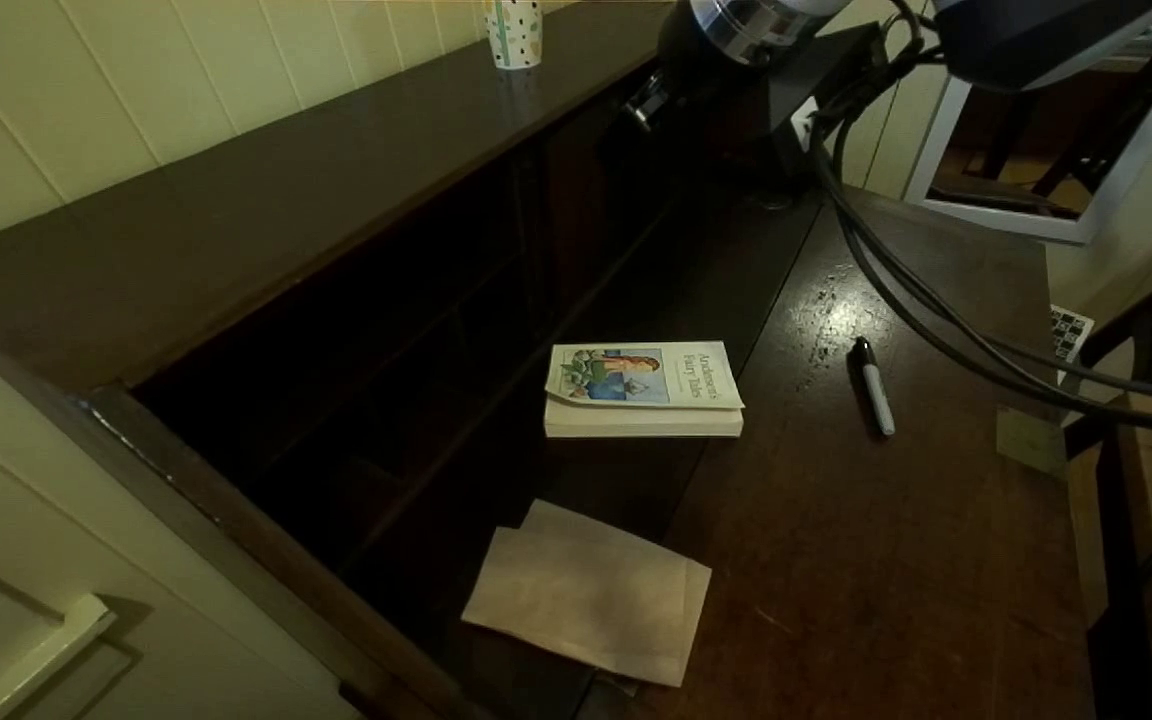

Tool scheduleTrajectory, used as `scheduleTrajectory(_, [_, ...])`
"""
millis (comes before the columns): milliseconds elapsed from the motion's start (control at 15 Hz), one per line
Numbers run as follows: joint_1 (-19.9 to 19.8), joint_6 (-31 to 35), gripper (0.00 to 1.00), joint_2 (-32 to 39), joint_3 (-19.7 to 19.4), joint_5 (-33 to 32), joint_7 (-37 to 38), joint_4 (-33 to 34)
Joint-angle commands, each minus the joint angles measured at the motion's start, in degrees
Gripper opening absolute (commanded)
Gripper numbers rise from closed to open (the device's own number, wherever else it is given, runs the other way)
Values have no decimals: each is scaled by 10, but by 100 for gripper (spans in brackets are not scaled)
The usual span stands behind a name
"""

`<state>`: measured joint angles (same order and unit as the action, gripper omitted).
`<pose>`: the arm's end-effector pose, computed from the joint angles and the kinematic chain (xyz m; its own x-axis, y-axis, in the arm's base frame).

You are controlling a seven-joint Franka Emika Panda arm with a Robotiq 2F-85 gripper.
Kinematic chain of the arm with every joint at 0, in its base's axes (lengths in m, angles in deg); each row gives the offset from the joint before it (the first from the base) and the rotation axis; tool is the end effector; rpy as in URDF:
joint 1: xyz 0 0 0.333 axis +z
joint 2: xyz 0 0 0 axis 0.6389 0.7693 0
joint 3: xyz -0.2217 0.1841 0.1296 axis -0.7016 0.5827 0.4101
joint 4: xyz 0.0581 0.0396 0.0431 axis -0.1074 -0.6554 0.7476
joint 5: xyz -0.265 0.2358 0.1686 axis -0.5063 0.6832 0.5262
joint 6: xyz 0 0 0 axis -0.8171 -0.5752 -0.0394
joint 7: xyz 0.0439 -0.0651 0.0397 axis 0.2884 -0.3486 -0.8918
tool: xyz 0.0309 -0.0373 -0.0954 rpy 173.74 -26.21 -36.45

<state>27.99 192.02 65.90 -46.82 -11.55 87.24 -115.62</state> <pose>0.5393 0.0132 0.3905 0.7281 0.0410 0.6843 -0.2201 -0.9314 0.2900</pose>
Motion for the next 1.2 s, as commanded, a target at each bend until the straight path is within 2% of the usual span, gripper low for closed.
scheduleTrajectory(0, [0, 2, 100, 7, 0, -2, 4, 5])
scheduleTrajectory(400, [4, 2, 100, 24, 3, -13, 22, 16])
scheduleTrajectory(1133, [7, 14, 100, 78, 1, -114, 116, 63])
